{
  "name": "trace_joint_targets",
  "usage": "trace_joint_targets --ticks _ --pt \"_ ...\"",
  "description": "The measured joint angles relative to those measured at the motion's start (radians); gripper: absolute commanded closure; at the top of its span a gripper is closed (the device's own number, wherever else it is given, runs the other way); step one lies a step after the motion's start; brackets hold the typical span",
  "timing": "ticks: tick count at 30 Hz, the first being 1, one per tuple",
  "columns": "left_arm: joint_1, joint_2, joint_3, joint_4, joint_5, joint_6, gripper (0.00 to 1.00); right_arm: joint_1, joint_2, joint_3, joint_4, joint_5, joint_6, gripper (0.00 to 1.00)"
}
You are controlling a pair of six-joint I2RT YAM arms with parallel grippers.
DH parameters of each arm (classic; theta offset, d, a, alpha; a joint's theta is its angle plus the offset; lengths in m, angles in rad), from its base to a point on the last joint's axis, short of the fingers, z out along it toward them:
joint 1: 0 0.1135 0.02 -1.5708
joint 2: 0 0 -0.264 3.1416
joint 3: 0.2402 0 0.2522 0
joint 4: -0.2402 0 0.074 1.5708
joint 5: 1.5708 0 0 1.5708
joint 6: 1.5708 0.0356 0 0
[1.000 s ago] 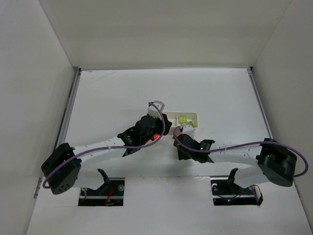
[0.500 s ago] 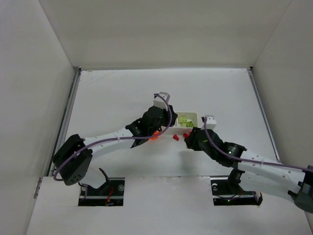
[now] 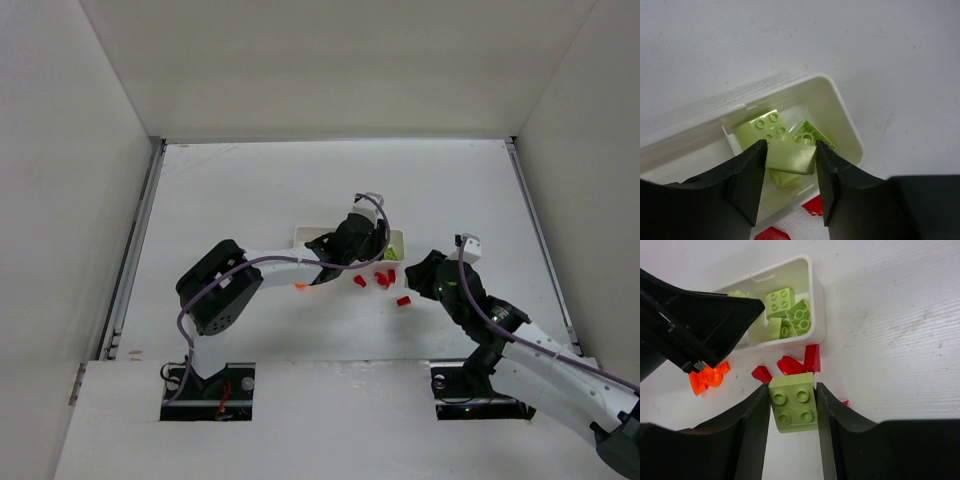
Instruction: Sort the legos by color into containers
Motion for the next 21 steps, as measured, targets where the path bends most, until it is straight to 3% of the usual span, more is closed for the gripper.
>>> trace_joint_targets --ticks 3,6,11,21 --pt "0.000 -0.001 0.000 -0.006 0.004 0.003 0.40 -0.008 0.024 0.000 0.011 -0.011 -0.005 0.70" --pt "0.003 -0.020 -0.003 -0.004 0.003 0.002 0.37 -0.013 0.084 0.000 0.045 -0.018 -0.014 0.70" --pt "0.024 -0.176 -0.108 0.013 -0.002 0.002 0.40 -0.017 0.225 0.039 0.105 -0.021 -0.049 0.69" --pt "0.108 -0.620 -0.467 0.065 -0.092 -0.024 0.46 -0.072 0.526 0.228 0.293 -0.025 -0.156 0.65"
